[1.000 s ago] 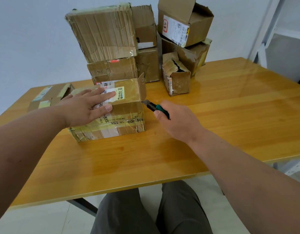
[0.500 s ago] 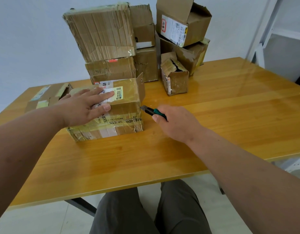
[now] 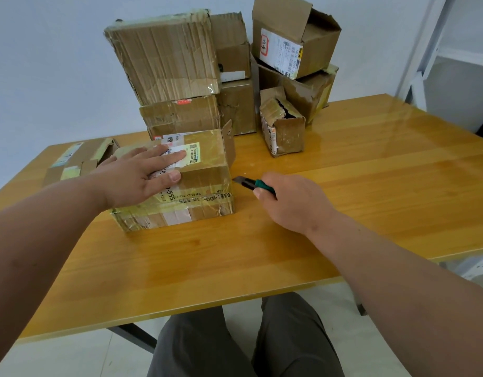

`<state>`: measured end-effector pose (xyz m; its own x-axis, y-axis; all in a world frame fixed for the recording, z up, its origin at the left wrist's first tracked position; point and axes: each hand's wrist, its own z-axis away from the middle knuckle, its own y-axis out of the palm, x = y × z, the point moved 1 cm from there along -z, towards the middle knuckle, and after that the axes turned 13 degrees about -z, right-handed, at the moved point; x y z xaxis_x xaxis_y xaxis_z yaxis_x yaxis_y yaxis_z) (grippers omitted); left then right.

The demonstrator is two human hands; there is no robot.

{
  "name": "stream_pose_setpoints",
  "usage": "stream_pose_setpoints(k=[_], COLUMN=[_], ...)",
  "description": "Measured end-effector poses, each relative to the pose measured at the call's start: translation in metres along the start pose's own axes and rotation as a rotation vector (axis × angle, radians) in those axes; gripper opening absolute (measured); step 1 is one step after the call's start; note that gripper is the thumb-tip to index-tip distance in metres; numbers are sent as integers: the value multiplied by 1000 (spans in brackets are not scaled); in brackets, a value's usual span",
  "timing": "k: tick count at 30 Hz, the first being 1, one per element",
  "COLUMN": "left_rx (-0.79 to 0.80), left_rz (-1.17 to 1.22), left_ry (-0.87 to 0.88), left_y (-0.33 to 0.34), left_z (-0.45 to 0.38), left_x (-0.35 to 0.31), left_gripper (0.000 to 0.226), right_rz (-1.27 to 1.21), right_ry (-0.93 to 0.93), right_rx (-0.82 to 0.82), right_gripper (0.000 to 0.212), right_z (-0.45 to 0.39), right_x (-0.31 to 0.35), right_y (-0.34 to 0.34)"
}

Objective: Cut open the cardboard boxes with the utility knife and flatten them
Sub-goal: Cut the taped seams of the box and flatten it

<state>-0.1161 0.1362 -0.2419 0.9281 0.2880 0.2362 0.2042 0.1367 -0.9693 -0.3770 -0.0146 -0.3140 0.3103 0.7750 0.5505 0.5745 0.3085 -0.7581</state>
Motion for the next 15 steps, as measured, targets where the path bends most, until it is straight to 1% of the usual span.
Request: stream_pose_setpoints(k=[6,9,13,15], left_rx=[-17,-20,-17,-19], left_rz=[2,6,15,10], left_ry=[2,1,4,3], left_y=[1,1,2,2], left_z=[0,0,0,0], left_x=[0,1,1,1], left_gripper=[57,54,52,53], right_rz=[-54,-57,-41,-67], right_ry=[-59,-87,-109,-90], right_rx=[-110,-120,-95,-129], right_gripper=[21,20,21,22], right_z=[-1,-1,-1,-1], right_x=[8,9,14,13], right_y=[2,1,7,8])
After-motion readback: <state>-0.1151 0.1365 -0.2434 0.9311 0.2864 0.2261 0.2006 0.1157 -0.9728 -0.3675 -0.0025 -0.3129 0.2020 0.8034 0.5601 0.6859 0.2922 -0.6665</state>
